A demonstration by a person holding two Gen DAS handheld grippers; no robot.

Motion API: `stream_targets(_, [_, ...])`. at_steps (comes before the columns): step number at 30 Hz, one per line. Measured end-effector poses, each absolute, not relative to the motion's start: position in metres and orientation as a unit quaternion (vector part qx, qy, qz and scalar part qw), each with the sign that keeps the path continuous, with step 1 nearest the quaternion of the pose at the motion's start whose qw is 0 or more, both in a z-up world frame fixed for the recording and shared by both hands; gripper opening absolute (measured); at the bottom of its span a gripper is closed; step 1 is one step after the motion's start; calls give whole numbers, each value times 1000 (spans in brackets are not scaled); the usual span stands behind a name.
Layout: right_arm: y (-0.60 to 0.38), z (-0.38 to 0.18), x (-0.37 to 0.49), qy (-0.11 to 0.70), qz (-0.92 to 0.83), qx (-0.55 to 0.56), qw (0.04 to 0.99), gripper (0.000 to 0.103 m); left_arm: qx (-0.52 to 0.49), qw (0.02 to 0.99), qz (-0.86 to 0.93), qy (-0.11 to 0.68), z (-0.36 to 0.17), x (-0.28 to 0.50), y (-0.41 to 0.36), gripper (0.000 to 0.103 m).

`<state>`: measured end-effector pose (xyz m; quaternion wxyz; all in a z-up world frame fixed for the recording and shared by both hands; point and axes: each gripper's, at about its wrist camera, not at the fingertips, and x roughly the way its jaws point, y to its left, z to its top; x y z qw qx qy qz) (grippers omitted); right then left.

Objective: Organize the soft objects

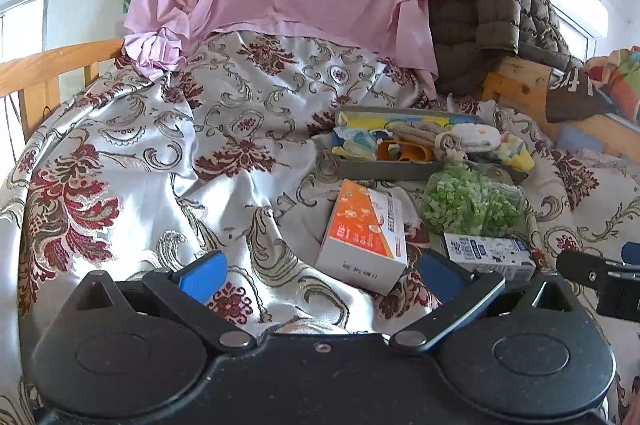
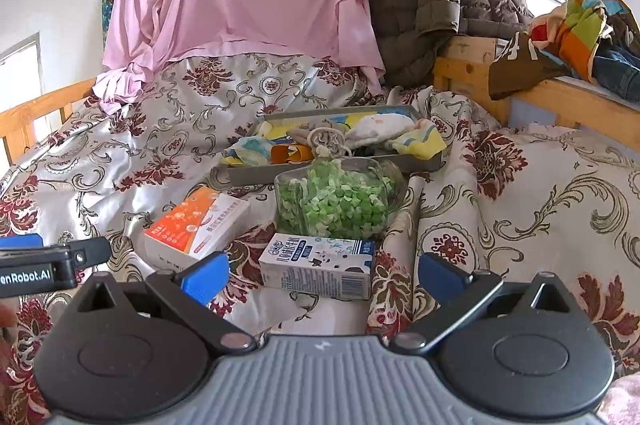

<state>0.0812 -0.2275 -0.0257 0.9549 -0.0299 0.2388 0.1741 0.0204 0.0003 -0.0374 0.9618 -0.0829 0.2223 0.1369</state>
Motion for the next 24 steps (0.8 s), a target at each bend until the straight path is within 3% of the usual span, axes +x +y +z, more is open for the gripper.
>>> stream_targets(24, [-227,-26,82,243,174,-29,954,103,-85,960,134,232,-44,19,-1,102])
